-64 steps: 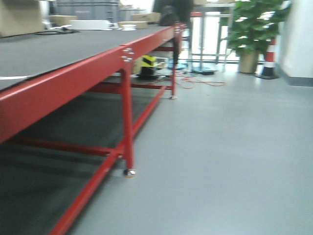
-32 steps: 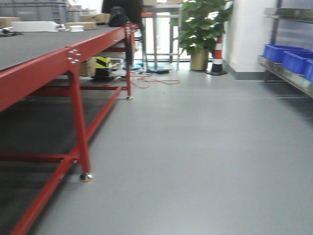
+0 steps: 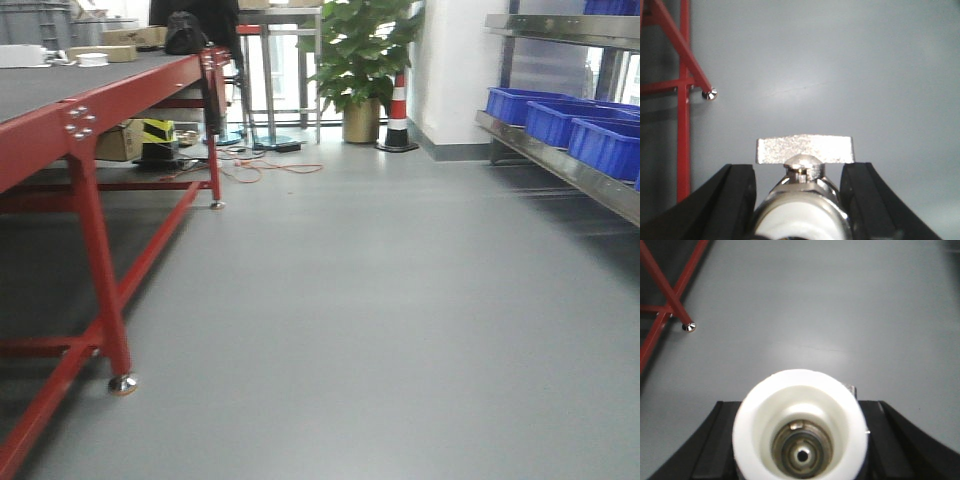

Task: Place valve from conveyor to right shelf box
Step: 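Drive the base away from the conveyor holding both valves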

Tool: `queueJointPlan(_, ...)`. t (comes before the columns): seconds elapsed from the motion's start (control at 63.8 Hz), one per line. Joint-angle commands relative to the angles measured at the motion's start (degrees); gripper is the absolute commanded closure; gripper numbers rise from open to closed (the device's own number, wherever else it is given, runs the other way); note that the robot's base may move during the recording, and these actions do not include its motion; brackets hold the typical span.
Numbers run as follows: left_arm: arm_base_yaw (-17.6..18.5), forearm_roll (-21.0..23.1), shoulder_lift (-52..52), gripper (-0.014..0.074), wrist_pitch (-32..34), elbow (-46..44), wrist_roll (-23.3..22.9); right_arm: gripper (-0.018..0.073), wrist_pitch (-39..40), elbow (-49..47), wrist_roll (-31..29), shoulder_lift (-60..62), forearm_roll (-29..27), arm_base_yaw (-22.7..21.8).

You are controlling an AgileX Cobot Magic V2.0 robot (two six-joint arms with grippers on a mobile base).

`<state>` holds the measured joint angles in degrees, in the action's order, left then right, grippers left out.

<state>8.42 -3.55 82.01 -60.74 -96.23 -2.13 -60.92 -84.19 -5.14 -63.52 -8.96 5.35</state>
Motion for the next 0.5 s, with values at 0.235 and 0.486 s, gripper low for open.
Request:
queueJointPlan(0.235, 0.4, 0.3, -0.8, 0.0708, 2.2, -0.6, -0.3, 0.0711, 3.6, -0.9, -0.1, 0.7, 0.1, 0.0)
queueJointPlan(0.486, 0.4, 0.3, -0.8, 0.0708, 2.2, -0.6, -0.3, 0.0711, 3.6, -0.9, -0.1, 0.7, 0.1, 0.0)
